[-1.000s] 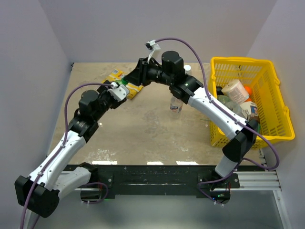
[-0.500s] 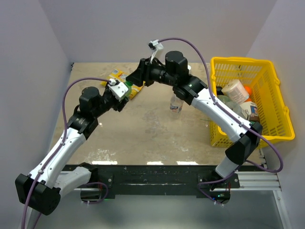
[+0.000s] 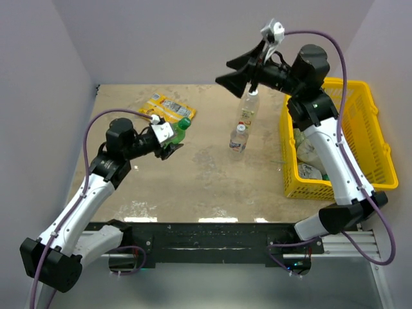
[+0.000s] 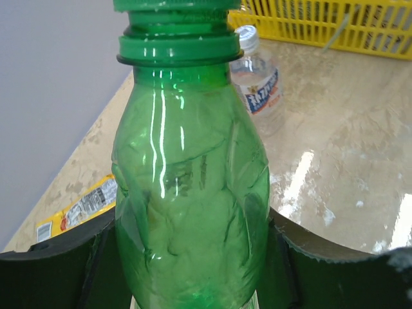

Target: Screw on the bottle caps

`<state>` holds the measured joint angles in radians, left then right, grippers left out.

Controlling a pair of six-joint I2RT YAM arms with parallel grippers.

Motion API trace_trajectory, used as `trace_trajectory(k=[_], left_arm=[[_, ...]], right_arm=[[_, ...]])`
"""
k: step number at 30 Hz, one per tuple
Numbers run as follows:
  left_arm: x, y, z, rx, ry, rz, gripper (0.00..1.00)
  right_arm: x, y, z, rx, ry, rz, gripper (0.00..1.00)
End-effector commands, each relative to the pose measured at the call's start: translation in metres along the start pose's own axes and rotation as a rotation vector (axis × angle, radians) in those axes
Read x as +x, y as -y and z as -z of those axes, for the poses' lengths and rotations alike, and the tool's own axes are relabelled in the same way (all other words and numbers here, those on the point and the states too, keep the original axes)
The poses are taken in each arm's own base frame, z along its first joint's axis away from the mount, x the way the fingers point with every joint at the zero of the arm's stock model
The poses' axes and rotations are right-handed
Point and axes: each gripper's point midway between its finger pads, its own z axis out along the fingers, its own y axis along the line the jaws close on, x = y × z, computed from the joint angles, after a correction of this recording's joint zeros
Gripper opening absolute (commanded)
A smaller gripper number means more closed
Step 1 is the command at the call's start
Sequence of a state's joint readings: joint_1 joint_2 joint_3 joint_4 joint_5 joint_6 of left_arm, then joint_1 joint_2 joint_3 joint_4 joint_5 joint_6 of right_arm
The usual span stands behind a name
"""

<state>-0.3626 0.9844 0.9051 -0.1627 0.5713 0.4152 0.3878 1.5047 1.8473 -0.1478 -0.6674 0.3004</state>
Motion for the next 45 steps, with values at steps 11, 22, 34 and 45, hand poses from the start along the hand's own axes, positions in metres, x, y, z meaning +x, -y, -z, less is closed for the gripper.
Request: trace_trajectory(k=[11,22,34,45], left_arm=[[-0.026,0.028,-0.003,0.341,0.024,-0.227,0.00],[-0.027,0.022,-0.008,0.369,-0.016,-0.301,0.00],[-0.027,0.027,-0.006,0.385,-0.025,-0.342,0.00],[-0.030,0.026,-0.007,0.377,-0.017,-0.345,0.00]], right_arm=[[0.126,-0.079,0.057,-0.555,-0.313,0.883,0.71],[0.118,-0.095,0.032,-0.559,-0.280,0.951,0.70],[0.134,-0.109,0.029,-0.660,-0.310,1.033,0.63],[0.143,-0.119,0.027,-0.689,-0.323,1.085,0.56]])
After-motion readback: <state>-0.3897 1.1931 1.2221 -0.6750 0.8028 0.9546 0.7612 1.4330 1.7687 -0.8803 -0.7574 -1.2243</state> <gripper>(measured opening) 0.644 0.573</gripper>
